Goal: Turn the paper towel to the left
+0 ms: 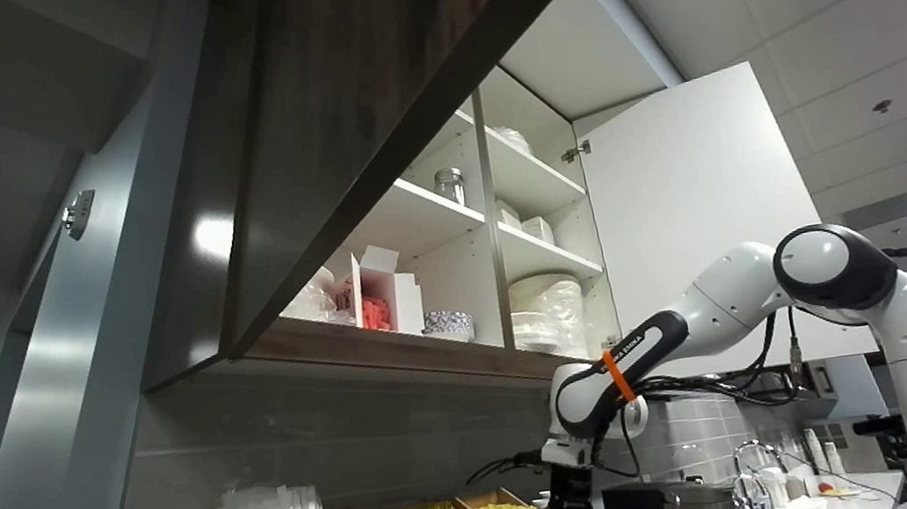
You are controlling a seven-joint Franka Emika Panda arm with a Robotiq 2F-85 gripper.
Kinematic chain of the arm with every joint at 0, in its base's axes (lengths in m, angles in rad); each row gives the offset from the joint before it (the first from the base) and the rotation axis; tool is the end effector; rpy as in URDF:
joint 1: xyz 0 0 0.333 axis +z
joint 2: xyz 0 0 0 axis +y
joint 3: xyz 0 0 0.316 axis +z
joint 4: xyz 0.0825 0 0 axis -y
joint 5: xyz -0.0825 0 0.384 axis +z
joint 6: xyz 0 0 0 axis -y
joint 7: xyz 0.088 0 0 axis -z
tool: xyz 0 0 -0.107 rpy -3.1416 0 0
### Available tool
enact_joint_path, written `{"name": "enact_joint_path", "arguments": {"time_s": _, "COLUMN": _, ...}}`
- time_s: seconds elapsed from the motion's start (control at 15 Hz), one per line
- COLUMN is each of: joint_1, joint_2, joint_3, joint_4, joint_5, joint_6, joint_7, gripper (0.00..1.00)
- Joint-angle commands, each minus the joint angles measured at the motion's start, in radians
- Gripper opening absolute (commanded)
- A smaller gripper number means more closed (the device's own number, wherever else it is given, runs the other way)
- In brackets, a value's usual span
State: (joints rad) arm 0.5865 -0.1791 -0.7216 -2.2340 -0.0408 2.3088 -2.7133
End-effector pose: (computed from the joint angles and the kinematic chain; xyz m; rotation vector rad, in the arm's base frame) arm 0.5148 -0.0803 0.4478 0.7895 2.8329 0.1702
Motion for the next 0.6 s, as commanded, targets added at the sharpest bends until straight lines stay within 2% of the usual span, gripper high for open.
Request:
{"name": "enact_joint_path", "arguments": {"time_s": 0.0, "joint_1": 0.069, "joint_2": -0.046, "joint_3": -0.091, "joint_4": -0.019, "joint_5": -0.018, "joint_6": 0.021, "joint_7": -0.037, "gripper": 0.66}}
{"name": "enact_joint_path", "arguments": {"time_s": 0.27, "joint_1": 0.09, "joint_2": -0.07, "joint_3": -0.137, "joint_4": -0.004, "joint_5": -0.001, "joint_6": 0.012, "joint_7": -0.037, "gripper": 0.95}}
{"name": "enact_joint_path", "arguments": {"time_s": 0.33, "joint_1": 0.088, "joint_2": -0.071, "joint_3": -0.141, "joint_4": -0.001, "joint_5": 0.006, "joint_6": 0.014, "joint_7": -0.037, "gripper": 0.99}}
{"name": "enact_joint_path", "arguments": {"time_s": 0.53, "joint_1": 0.073, "joint_2": -0.078, "joint_3": -0.14, "joint_4": 0.007, "joint_5": 0.043, "joint_6": 0.016, "joint_7": -0.034, "gripper": 1.0}}
